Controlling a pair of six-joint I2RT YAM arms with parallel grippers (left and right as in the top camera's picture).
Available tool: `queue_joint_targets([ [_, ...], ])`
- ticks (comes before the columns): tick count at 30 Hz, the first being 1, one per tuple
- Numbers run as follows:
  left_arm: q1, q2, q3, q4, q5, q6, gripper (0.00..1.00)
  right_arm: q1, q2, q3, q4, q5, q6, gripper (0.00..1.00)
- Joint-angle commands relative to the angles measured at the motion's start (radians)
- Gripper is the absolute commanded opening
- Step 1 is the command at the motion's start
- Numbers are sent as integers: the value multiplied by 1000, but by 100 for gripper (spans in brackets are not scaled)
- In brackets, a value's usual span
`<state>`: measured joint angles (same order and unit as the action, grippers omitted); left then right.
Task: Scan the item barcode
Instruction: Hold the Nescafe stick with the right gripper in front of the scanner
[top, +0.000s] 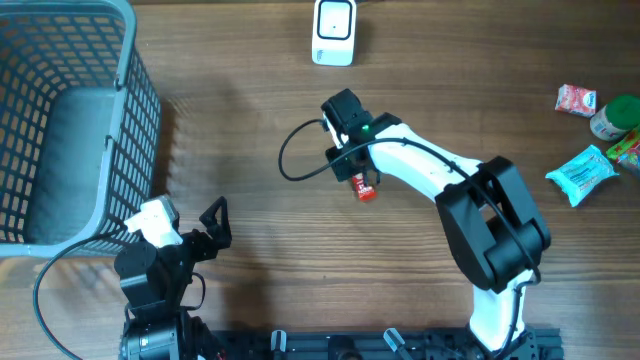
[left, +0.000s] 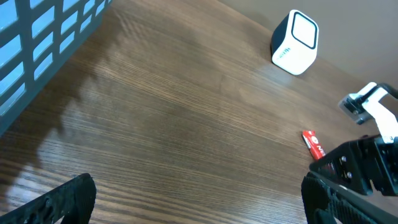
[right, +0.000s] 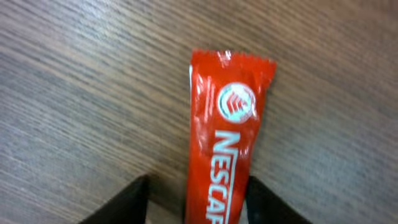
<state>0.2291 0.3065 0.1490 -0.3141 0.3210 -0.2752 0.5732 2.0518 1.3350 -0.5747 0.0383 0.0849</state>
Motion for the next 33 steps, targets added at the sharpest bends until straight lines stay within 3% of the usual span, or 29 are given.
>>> queue_joint_targets([
  [1, -3, -4, -8, 2, -8, 6, 100, -5, 101, -29, 4, 18, 27, 5],
  [6, -3, -4, -8, 2, -8, 6, 100, -14, 60, 76, -100, -235, 88, 4],
  [8, -3, -4, -8, 2, -8, 6, 100, -43, 35, 151, -196, -487, 178, 4],
  [9, -3, -4, -8, 2, -8, 6, 100, -79, 30, 211, -263, -768, 240, 4],
  [11, -3, -4, -8, 2, -8, 6, 100, -118, 30, 242, -308, -1051, 307, 4],
  [14, -3, -4, -8, 2, -8, 6, 100, -174, 30, 242, -338, -1362, 447, 4],
  [19, -3, -4, -8, 2, -8, 6, 100, -201, 30, 241, -358, -1489, 640, 4],
  [23, -3, -4, -8, 2, -8, 6, 100, -192, 30, 241, -357, -1593, 652, 4],
  [27, -3, -4, -8, 2, -8, 6, 100, -192, 30, 241, -352, -1579, 619, 4],
  [30, -3, -4, -8, 2, -8, 6, 100, -191, 30, 241, -275, -1470, 555, 4],
  [33, -3, -4, -8, 2, -8, 6, 100, -190, 30, 241, -137, -1129, 491, 4],
])
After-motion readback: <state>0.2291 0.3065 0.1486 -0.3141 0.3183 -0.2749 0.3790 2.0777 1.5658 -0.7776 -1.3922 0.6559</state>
